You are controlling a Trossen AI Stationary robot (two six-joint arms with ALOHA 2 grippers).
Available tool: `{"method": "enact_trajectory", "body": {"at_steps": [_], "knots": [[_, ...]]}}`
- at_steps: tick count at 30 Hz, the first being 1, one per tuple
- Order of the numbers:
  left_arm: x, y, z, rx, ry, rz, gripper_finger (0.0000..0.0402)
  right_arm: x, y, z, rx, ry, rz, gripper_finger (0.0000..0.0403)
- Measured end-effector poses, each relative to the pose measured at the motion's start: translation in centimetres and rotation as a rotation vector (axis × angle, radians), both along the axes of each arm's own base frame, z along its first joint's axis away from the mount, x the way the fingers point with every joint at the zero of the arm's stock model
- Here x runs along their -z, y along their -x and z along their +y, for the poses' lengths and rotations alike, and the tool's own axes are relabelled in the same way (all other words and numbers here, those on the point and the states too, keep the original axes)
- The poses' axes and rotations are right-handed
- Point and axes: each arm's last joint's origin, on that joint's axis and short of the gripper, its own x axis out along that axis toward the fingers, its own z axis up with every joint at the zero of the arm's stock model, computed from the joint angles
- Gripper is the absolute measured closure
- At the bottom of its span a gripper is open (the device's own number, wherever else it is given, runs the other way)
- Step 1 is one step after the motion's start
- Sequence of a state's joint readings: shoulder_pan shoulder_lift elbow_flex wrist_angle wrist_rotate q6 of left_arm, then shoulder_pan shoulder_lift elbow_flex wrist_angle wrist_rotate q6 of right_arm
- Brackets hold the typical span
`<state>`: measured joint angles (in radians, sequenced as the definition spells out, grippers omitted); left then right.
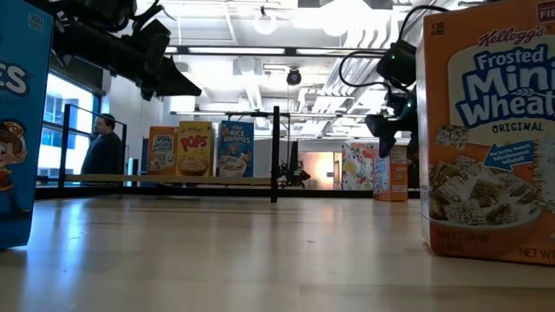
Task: Stack cereal on shelf
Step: Put the top orange cereal box on the shelf aligned with the other orange cereal box
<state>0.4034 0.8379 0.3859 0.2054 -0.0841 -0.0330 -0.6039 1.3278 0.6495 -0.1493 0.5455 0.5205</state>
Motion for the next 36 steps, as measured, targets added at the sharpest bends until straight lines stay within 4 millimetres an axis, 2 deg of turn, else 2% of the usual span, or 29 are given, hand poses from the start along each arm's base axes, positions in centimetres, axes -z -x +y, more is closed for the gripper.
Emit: {"method": "enact_trajectory", "body": {"at_steps": [12, 18, 23, 28, 33, 36], "knots": [[0.1, 0.0, 0.0, -0.009, 0.010, 0.006, 0.0401, 0.3, -0.2, 0.0, -0.008, -0.026, -0.015, 0.0239], [0.1, 0.2, 0.4, -0.031, 0.018, 0.008, 0.0401, -0.1, -0.8, 0.5, -0.062, -0.024, -0.015, 0.0247], [0.2, 0.3, 0.6, -0.046, 0.021, 0.013, 0.0401, -2.0, -1.7, 0.9, -0.130, -0.016, -0.022, 0.0242], [0.2, 0.4, 0.7, -0.036, 0.029, 0.016, 0.0401, -5.5, -3.0, 2.4, -0.238, 0.000, 0.003, 0.0249], [0.4, 0.6, 0.9, 0.039, 0.063, 0.015, 0.0401, -9.4, -4.7, 5.5, -0.421, -0.009, 0.047, 0.0244], [0.5, 0.7, 1.1, 0.043, 0.077, 0.026, 0.0401, -10.9, -5.5, 8.0, -0.516, -0.013, 0.052, 0.0242]]}}
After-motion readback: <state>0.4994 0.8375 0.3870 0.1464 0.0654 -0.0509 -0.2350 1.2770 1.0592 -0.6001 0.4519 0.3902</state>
